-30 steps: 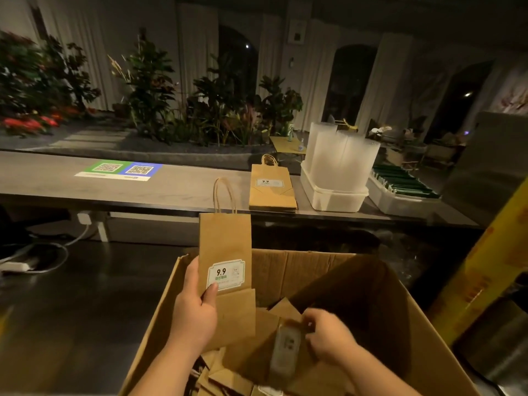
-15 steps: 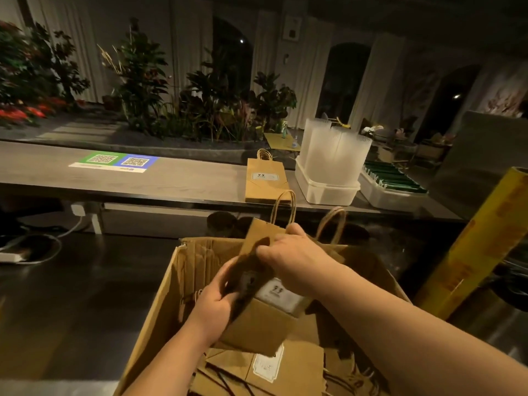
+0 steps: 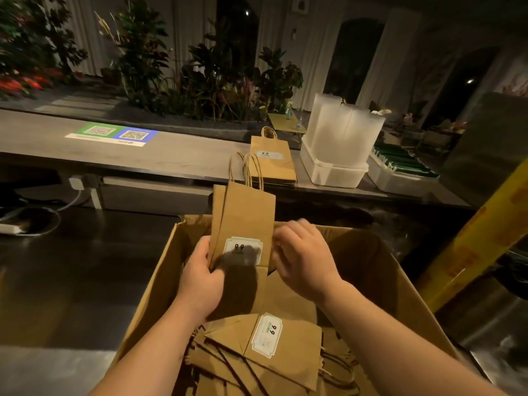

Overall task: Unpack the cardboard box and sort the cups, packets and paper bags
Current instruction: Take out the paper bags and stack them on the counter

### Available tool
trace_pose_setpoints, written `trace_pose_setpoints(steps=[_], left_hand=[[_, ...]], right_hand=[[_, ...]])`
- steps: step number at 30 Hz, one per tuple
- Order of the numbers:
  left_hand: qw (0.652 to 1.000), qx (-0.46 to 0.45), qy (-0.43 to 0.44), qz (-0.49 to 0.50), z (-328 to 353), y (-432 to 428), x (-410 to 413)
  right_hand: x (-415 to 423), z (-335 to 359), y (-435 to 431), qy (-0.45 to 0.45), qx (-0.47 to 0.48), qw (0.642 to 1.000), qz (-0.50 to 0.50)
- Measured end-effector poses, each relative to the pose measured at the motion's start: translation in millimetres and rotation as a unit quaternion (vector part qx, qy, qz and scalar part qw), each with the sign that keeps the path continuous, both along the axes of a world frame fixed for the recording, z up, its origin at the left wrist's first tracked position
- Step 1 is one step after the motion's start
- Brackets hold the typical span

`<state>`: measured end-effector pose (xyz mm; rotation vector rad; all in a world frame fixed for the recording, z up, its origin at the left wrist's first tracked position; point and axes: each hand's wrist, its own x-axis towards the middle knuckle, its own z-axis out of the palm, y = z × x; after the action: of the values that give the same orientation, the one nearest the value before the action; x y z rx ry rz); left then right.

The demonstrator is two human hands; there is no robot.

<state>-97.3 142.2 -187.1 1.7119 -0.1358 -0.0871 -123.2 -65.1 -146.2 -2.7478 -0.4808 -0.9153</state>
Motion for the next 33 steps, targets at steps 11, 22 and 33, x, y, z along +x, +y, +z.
trace_pose_setpoints(steps=[11, 22, 33], left_hand=[[0.997, -0.055, -0.007, 0.046, 0, -6, -4], [0.993, -0.076, -0.025, 0.088, 0, 0, -1], [0.997, -0.032, -0.066, 0.013, -15, 0, 0]], right_hand=[[-17, -117, -45, 0.543, -0.060, 0.795, -0.265], [-32, -23, -53, 0.302, 0.133, 0.918, -0.219], [-31, 90, 3, 0.247, -0.220, 0.944, -0.011]])
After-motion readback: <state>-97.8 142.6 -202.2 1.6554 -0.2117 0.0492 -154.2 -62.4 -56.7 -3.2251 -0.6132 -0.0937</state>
